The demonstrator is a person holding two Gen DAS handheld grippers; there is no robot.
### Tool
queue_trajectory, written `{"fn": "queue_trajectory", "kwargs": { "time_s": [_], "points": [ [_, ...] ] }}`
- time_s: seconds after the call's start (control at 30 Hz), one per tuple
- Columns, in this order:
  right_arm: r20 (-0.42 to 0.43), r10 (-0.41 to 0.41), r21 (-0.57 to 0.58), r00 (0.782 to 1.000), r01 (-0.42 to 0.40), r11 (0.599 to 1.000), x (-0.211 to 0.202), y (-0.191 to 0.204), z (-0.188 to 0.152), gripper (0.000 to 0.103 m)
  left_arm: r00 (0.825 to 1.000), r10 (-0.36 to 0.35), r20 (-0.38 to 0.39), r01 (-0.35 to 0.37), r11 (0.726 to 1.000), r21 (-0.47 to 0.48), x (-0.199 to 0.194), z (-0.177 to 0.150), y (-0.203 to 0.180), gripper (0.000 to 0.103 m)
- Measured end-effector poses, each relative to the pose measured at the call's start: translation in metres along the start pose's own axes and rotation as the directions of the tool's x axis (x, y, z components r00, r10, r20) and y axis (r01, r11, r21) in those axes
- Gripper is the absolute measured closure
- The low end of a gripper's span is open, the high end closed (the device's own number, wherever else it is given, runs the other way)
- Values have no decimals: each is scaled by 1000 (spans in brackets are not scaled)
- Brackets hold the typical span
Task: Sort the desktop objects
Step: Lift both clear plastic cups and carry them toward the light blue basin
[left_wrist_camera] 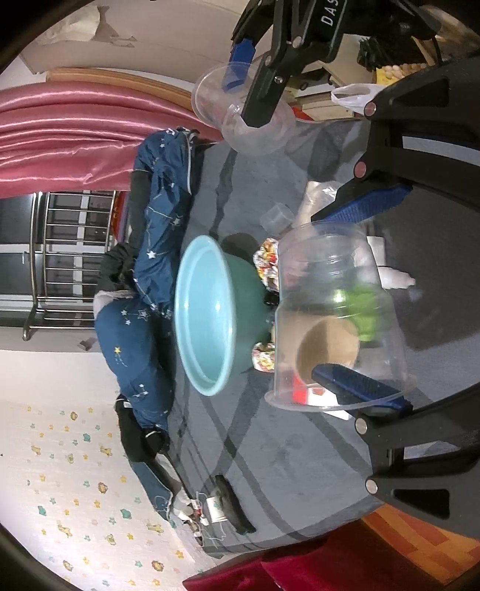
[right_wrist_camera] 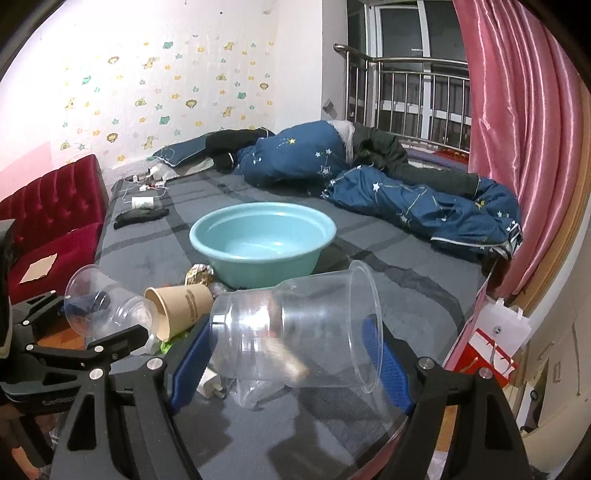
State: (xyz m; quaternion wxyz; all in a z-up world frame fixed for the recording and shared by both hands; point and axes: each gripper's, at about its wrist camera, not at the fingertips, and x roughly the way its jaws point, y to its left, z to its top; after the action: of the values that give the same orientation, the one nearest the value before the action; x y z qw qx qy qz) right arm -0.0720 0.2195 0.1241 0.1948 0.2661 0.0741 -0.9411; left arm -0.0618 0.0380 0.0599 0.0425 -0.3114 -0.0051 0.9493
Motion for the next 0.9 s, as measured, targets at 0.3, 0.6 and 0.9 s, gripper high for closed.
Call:
{"fn": "queue_trajectory", "kwargs": {
  "time_s": [0.3, 0.6, 0.9],
  "points": [
    [41, -12, -9, 999, 12, 1000, -2, -1, 21, 19, 999, 0, 39, -1, 1000, 1, -4, 22, 2, 25],
    [73, -18, -15, 997, 19, 1000, 6, -2, 47, 19, 999, -12, 45, 13, 1000, -9, 2, 41, 7, 25],
    [71, -5, 13, 997, 4, 1000, 26, -10, 68, 19, 998, -17, 57, 16, 1000, 7, 14, 61, 10, 25]
  ]
}}
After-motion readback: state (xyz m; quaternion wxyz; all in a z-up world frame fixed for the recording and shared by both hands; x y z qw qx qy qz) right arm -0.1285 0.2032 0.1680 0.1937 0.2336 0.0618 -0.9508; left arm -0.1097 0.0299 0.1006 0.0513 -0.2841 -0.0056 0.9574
